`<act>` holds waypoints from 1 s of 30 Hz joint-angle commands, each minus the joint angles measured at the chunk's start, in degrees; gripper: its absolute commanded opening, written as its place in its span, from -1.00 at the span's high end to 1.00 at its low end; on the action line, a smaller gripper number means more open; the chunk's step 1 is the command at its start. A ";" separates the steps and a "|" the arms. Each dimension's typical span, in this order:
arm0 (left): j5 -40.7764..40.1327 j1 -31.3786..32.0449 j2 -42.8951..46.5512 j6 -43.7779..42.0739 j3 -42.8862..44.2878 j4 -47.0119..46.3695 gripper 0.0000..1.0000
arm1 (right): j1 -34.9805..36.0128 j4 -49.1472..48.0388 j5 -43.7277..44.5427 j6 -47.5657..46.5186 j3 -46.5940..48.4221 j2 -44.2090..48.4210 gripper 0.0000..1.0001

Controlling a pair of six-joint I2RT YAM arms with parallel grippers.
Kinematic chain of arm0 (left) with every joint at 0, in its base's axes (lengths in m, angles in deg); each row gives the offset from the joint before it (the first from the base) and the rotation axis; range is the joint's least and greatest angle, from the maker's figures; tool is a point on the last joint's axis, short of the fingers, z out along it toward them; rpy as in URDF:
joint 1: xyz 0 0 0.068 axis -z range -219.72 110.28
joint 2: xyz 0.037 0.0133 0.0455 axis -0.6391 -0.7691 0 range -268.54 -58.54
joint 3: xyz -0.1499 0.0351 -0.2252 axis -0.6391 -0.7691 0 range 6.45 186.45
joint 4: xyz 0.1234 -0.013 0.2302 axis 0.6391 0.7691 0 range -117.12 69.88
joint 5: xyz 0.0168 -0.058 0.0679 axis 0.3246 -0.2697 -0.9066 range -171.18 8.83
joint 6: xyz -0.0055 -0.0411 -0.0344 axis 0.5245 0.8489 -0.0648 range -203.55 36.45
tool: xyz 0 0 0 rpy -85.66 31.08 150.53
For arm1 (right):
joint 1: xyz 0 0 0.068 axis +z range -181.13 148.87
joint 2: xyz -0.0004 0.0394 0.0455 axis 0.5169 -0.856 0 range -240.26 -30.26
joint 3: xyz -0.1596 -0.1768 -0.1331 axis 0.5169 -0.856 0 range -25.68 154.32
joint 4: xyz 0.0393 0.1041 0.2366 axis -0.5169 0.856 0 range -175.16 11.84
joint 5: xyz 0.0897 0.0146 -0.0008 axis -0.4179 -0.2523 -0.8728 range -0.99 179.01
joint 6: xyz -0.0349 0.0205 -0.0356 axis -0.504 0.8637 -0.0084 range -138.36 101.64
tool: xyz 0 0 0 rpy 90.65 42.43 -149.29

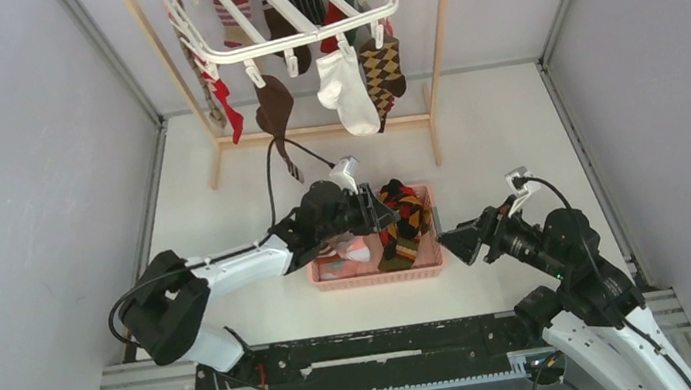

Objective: Remove the socks clipped to the hanger
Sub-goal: Place the sock in the bin.

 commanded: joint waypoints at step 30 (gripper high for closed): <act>-33.28 27.00 50.56 5.42 -9.43 42.87 -1.00 | 4.26 4.72 -2.82 -2.38 6.67 -13.05 -0.99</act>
